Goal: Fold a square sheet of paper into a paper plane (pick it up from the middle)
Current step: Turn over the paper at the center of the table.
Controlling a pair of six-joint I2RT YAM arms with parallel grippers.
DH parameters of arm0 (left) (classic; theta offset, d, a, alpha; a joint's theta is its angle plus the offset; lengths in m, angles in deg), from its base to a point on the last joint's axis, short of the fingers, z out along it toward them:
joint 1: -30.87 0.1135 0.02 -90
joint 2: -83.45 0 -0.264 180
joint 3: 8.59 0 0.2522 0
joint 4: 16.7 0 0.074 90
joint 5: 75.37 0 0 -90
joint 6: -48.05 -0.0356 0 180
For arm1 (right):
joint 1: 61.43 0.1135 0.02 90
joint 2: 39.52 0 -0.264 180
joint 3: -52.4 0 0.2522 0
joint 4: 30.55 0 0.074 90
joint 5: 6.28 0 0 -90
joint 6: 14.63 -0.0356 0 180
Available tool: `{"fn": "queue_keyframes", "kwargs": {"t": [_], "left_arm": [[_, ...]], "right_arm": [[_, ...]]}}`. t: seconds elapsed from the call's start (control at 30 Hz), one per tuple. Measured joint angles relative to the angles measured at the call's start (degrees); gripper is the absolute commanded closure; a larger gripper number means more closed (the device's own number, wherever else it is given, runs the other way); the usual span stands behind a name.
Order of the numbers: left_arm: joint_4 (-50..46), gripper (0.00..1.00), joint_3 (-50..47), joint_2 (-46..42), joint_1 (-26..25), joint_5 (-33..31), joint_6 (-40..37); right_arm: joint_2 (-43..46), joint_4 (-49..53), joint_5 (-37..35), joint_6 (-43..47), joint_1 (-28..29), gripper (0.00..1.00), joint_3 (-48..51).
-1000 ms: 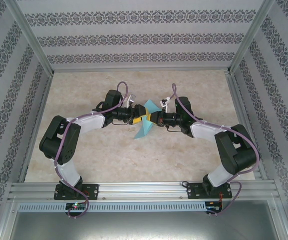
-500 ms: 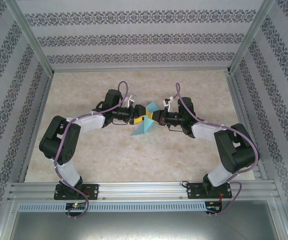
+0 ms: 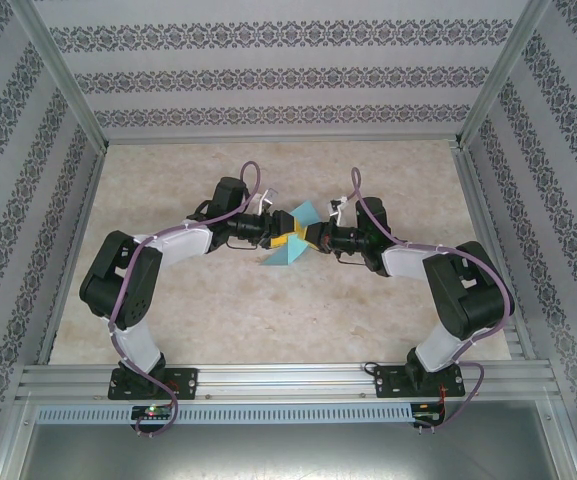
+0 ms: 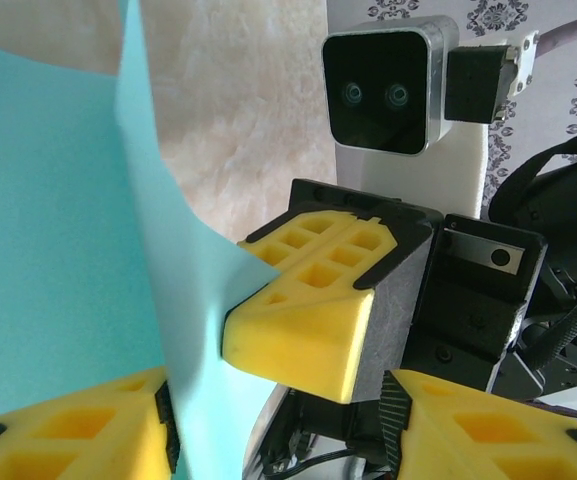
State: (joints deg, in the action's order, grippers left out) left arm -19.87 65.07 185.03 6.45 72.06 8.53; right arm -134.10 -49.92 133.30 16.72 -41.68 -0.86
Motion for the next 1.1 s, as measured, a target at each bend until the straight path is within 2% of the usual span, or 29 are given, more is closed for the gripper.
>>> {"fn": "queue_keyframes", "kwargs": {"t": [0.23,0.8,0.9,1.1], "left_arm": [[-2.91,0.60,0.44,0.07,0.00,-0.02,-2.14],[-9.11,0.86,1.44,1.07,-0.37,-1.55,-6.27],[-9.42,0.88,1.46,1.09,-0.37,-1.62,-6.58],[-9.81,0.89,1.55,1.14,-0.37,-2.01,-6.58]], "right_arm": [[-0.31,-0.17,0.02,-0.15,-0.15,0.96,0.37],[-0.35,0.13,0.02,-0.07,-0.15,0.92,0.42],[-0.33,0.79,0.02,0.13,-0.15,0.86,0.42],[1.75,6.25,-0.85,2.75,-0.17,0.59,0.39]]}}
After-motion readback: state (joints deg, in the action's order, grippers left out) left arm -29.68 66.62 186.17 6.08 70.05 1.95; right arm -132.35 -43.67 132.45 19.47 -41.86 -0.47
